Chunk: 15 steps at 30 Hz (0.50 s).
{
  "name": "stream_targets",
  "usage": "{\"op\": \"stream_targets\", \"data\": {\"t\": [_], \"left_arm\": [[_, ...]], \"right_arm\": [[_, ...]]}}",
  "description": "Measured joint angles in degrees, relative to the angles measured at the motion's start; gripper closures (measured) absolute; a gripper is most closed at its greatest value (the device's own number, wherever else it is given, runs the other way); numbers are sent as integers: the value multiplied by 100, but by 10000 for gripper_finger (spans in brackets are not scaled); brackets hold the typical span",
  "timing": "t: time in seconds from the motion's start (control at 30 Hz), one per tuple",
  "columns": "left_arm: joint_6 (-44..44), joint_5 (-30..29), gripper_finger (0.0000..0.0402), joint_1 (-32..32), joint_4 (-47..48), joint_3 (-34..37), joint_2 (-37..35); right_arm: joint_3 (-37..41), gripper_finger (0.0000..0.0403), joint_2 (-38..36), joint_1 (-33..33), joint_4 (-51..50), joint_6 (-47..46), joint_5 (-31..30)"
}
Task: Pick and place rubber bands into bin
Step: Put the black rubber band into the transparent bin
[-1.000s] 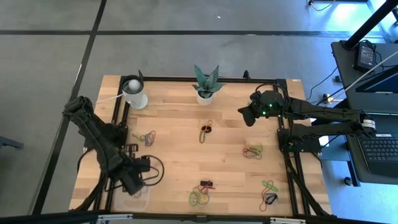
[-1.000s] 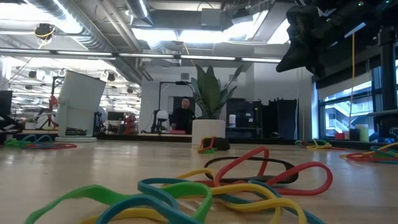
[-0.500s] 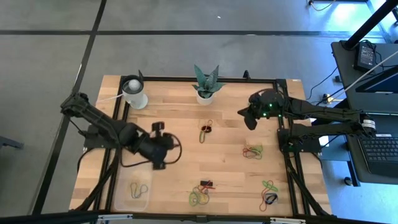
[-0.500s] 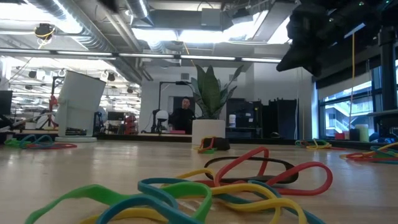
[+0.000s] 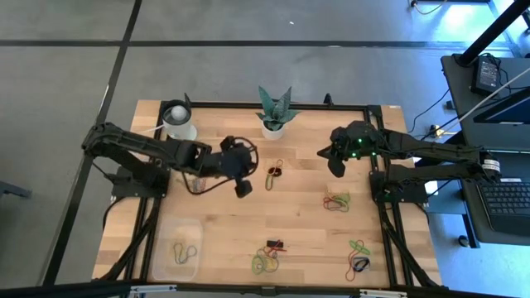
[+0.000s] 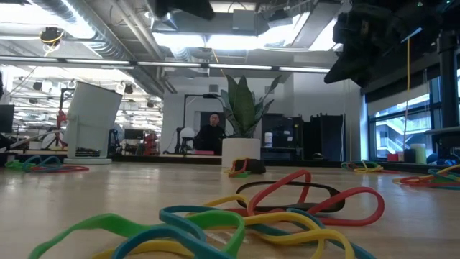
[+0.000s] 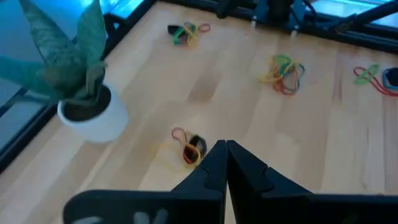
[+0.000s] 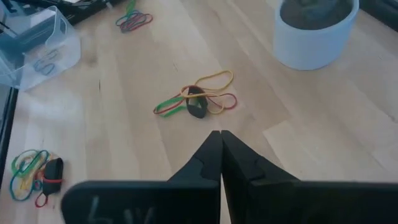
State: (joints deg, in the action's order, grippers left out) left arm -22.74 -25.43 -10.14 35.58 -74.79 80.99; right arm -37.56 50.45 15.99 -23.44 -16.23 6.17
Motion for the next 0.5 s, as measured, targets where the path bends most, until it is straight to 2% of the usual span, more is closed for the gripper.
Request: {"op": "stream_targets", "data": {"t": [0.2,0.37,0.5], "left_arm": [[1016,735,398,634,-179,379,2],[1730,1435,398,1201,-600,991,-78],[2261,2049,398,1763,-944,1460,-330]], "right_arm": [[-226,398,5,2,-226,101,-573],[-872,398,80,25,-721,186,-1497],[-1628,398,491,311,-1343,11,-1716]]}}
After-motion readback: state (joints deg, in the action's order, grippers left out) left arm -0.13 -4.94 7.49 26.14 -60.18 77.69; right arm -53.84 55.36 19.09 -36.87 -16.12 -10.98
